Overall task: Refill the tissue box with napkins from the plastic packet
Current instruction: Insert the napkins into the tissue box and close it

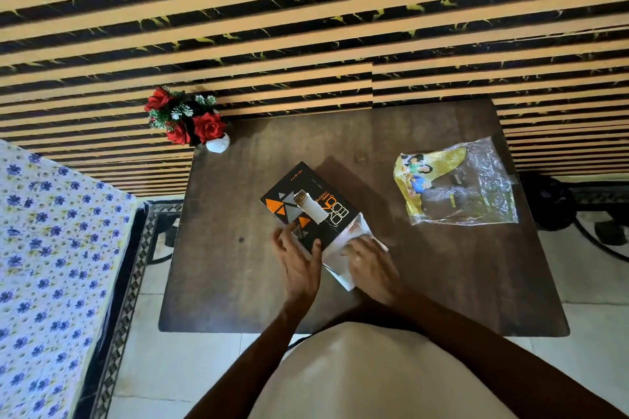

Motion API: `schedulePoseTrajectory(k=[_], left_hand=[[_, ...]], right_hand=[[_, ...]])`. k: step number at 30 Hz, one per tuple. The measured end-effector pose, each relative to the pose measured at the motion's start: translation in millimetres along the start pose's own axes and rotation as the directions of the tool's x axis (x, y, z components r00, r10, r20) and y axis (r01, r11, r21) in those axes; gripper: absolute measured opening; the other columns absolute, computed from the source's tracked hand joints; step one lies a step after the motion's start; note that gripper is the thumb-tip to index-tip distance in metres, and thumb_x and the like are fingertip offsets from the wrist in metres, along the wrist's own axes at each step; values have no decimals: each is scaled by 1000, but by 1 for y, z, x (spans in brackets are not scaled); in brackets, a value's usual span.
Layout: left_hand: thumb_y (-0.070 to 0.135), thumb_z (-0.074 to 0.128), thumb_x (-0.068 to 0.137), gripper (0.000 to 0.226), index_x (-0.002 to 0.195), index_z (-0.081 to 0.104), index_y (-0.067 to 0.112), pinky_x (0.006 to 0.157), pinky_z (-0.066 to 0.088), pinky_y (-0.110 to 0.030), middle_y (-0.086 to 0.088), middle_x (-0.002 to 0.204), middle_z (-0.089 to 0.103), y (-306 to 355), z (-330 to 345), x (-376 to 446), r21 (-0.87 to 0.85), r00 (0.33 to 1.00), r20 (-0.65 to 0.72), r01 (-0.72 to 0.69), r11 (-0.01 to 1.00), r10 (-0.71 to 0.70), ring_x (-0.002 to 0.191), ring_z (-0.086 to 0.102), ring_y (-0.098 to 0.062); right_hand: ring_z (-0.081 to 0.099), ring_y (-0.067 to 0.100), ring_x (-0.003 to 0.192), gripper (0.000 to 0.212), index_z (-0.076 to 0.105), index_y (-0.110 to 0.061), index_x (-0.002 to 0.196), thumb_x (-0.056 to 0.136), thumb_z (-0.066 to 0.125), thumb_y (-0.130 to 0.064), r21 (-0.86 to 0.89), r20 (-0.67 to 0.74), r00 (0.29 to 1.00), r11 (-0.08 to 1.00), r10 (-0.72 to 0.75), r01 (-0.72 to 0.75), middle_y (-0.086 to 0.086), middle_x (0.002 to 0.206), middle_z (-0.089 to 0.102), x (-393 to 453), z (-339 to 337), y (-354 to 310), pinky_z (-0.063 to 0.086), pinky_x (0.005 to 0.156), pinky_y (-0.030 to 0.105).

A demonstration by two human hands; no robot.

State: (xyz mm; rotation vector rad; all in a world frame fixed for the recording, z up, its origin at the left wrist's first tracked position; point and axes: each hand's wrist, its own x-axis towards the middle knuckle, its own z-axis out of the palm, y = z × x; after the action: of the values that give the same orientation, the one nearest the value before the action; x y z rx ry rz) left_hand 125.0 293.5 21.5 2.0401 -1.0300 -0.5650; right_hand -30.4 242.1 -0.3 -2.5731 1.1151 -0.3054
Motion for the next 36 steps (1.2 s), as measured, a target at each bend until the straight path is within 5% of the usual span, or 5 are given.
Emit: schedulePoseTrajectory(k=[6, 21, 26, 30, 36], left_hand=[[27, 74, 80, 79, 137, 21, 13, 77, 48, -30, -11, 101, 58, 13, 5, -22, -78, 892, 170, 436, 896, -419, 89, 60, -23], [3, 59, 82, 52, 127, 43, 24, 52, 46, -25, 3, 70, 63, 71, -32, 29, -9, 997, -8, 72, 997, -72, 58, 61, -10], [12, 50, 75, 53, 127, 53, 22, 62, 50, -25, 4, 74, 63, 79, -12, 34, -113, 999, 43, 35, 993, -30, 66, 62, -8], [3, 50, 77, 57, 131, 53, 21, 74, 50, -33, -4, 86, 65, 91, 3, 40, -133, 989, 42, 144, 981, -139, 79, 62, -24], [7, 59, 79, 73, 145, 33, 18, 81, 56, -41, -5, 82, 68, 94, 16, 47, -53, 951, 167, 273, 961, -261, 85, 66, -28]], right_hand=[[56, 32, 115, 57, 50, -19, 128, 79, 72, -38, 190, 120, 744, 721, 657, -667, 14, 128, 56, 22, -23, 36, 53, 86, 41], [60, 26, 79, 13, 46, -19, 86, 96, 54, -20, 472, 72, 862, 744, 502, -473, 3, 78, 59, 82, -91, 67, 46, 69, 41], [59, 28, 114, 40, 54, -20, 118, 86, 62, -42, 422, 104, 790, 693, 604, -585, 3, 121, 65, 88, -90, 83, 49, 92, 43], [54, 30, 120, 64, 42, -18, 135, 80, 73, -30, 573, 457, 541, 231, 706, -786, 10, 136, 53, 69, -81, 100, 54, 83, 44], [61, 31, 116, 47, 54, -16, 127, 83, 68, -9, 818, 544, 483, -307, 686, -486, 10, 120, 67, 60, -73, 103, 48, 71, 32]])
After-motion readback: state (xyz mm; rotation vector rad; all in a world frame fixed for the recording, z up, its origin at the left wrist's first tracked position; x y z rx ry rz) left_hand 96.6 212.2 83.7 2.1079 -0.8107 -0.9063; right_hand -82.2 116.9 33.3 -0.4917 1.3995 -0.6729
